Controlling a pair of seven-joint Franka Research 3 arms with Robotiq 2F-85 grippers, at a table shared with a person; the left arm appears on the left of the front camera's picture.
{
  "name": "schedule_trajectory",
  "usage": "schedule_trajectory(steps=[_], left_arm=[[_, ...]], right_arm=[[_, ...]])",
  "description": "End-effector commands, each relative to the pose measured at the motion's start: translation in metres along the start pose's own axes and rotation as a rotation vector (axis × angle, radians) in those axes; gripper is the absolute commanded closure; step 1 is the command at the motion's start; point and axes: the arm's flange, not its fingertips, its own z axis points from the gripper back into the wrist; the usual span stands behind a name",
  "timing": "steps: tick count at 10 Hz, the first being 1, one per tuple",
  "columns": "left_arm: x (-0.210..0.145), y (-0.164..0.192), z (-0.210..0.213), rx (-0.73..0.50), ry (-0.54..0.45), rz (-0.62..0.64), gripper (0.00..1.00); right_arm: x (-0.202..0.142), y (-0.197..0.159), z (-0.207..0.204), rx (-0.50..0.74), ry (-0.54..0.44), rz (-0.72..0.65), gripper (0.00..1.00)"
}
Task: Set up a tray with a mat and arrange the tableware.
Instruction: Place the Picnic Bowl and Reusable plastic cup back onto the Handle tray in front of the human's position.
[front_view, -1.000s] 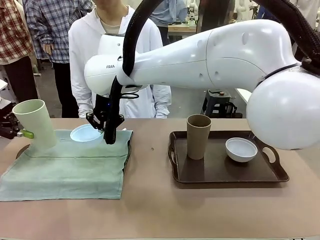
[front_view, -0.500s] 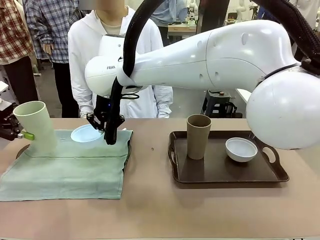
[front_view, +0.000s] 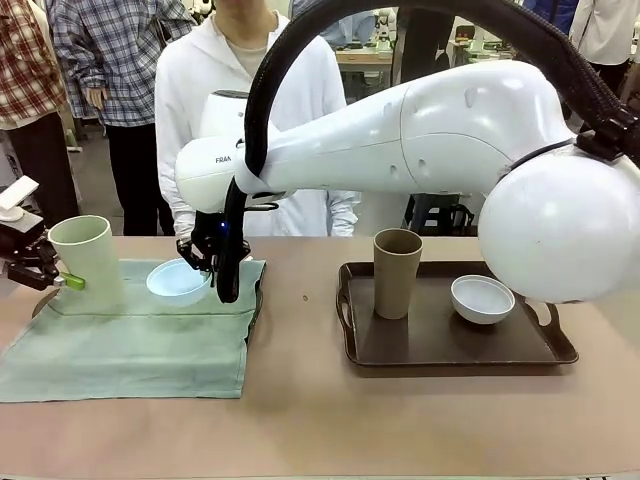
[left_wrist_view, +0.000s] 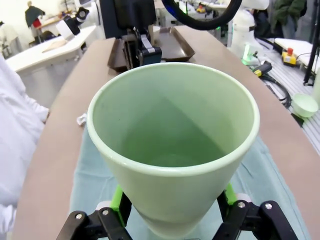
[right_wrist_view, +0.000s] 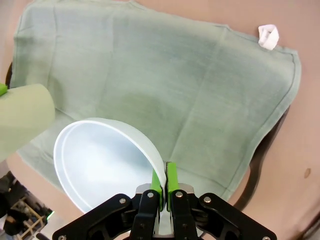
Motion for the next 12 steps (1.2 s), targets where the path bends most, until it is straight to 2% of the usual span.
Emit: schedule_trajectory(steps=[1, 9, 10, 11, 12], left_arm=[[-0.003, 0.006, -0.006, 0.019, -0.012, -0.037, 0.16], [-0.025, 0.017, -0.023, -0.002, -0.069, -0.073, 0.16], [-0.027, 0.017, -0.023, -0.011, -0.067, -0.069, 0.16], [-0.027, 0.017, -0.024, -0.014, -0.067, -0.051, 0.0], [-0.027, 0.017, -0.025, -0.017, -0.064, -0.051, 0.0]], right_arm=[[0.005, -0.005, -0.011, -0.01, -0.023, 0.014, 0.95], [0.015, -0.015, -0.031, -0.013, -0.011, 0.012, 0.95], [0.016, -0.016, -0.033, -0.015, -0.007, 0.018, 0.88], [0.016, -0.017, -0.034, -0.009, 0.001, 0.015, 0.5], [0.016, -0.017, -0.034, -0.008, 0.004, 0.014, 0.28]])
